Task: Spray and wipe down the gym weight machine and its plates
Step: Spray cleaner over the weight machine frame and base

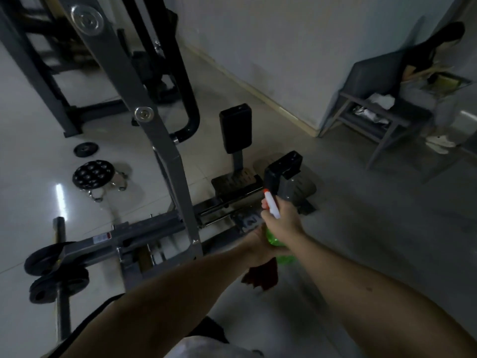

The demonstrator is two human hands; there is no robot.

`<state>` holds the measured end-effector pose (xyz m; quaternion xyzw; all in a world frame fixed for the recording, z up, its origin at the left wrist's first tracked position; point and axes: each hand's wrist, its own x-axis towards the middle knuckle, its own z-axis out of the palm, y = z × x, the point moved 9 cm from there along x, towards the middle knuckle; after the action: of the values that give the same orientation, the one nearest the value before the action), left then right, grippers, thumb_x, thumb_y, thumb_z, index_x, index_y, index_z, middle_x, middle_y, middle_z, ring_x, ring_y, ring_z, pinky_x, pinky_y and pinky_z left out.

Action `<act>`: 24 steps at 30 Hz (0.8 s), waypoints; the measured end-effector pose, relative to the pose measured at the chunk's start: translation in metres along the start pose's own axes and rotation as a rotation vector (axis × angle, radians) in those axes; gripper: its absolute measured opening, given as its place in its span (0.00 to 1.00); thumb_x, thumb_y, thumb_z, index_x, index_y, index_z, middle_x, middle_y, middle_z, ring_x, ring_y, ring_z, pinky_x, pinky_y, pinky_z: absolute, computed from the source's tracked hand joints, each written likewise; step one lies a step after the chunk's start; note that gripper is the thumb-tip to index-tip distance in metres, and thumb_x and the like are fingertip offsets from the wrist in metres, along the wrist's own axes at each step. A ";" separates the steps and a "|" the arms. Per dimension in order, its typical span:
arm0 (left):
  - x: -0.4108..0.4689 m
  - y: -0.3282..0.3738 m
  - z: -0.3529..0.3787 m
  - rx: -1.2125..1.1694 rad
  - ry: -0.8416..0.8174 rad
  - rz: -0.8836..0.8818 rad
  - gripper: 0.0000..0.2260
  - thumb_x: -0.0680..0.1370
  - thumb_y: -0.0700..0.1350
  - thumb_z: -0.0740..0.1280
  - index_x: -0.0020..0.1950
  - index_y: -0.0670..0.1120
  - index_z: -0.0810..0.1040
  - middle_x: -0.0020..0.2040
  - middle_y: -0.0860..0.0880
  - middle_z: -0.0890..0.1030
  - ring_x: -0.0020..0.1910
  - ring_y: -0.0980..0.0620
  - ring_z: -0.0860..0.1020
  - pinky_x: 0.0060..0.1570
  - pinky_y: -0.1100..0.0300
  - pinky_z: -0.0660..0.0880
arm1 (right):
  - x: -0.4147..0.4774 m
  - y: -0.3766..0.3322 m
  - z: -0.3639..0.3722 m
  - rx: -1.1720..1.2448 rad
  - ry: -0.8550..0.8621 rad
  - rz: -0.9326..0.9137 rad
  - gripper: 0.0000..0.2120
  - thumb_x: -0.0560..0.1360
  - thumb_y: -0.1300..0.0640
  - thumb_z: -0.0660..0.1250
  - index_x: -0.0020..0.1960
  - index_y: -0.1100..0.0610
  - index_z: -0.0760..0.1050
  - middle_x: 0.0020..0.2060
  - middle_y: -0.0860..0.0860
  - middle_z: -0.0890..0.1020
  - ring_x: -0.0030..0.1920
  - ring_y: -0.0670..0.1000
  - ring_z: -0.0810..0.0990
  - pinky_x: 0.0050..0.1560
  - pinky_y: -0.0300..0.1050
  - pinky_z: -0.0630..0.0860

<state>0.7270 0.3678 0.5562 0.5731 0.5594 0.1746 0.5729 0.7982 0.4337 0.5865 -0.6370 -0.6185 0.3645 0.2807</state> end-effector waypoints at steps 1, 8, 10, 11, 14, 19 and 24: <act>0.007 0.008 0.008 -0.017 0.019 -0.003 0.36 0.77 0.43 0.74 0.80 0.49 0.59 0.72 0.51 0.71 0.72 0.51 0.68 0.63 0.63 0.65 | 0.005 0.003 -0.009 -0.019 -0.013 -0.022 0.11 0.78 0.59 0.69 0.59 0.54 0.80 0.51 0.50 0.81 0.50 0.50 0.79 0.43 0.39 0.70; 0.074 0.025 0.025 0.014 0.144 -0.005 0.34 0.75 0.50 0.76 0.78 0.52 0.64 0.71 0.51 0.74 0.70 0.49 0.72 0.72 0.51 0.70 | 0.057 0.026 -0.039 -0.099 -0.097 -0.094 0.12 0.77 0.60 0.69 0.60 0.53 0.80 0.52 0.52 0.83 0.52 0.53 0.81 0.49 0.43 0.74; 0.098 0.027 0.021 0.045 0.169 0.001 0.32 0.76 0.50 0.75 0.77 0.51 0.66 0.70 0.51 0.75 0.69 0.49 0.72 0.70 0.52 0.71 | 0.075 0.029 -0.037 -0.154 -0.147 -0.109 0.15 0.78 0.60 0.69 0.64 0.53 0.79 0.54 0.53 0.82 0.52 0.53 0.81 0.48 0.43 0.74; 0.112 0.027 0.019 0.049 0.174 0.002 0.31 0.77 0.49 0.74 0.77 0.50 0.66 0.70 0.50 0.75 0.70 0.49 0.72 0.70 0.53 0.70 | 0.085 0.028 -0.036 -0.183 -0.170 -0.116 0.15 0.78 0.60 0.69 0.65 0.54 0.79 0.55 0.53 0.82 0.51 0.53 0.80 0.48 0.44 0.76; 0.152 0.021 0.009 0.022 0.194 -0.052 0.27 0.76 0.50 0.73 0.73 0.50 0.71 0.66 0.50 0.78 0.65 0.50 0.75 0.68 0.52 0.73 | 0.123 0.026 -0.028 -0.252 -0.240 -0.153 0.15 0.78 0.62 0.68 0.64 0.55 0.78 0.53 0.54 0.81 0.49 0.52 0.79 0.49 0.46 0.78; 0.208 0.012 -0.030 -0.028 0.299 -0.106 0.13 0.78 0.46 0.71 0.62 0.49 0.77 0.55 0.49 0.81 0.55 0.50 0.78 0.61 0.53 0.76 | 0.186 0.007 0.001 -0.391 -0.376 -0.284 0.16 0.75 0.62 0.69 0.62 0.56 0.79 0.52 0.53 0.78 0.50 0.53 0.78 0.52 0.52 0.79; 0.231 0.021 -0.097 0.014 0.445 -0.073 0.20 0.83 0.40 0.64 0.75 0.41 0.69 0.70 0.43 0.74 0.68 0.49 0.71 0.66 0.65 0.66 | 0.244 -0.039 0.038 -0.420 -0.490 -0.477 0.12 0.71 0.62 0.68 0.54 0.63 0.80 0.47 0.58 0.80 0.50 0.58 0.77 0.51 0.59 0.78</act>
<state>0.7272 0.6123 0.4994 0.5036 0.6938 0.2719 0.4372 0.7368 0.6749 0.5676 -0.4133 -0.8586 0.2962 0.0653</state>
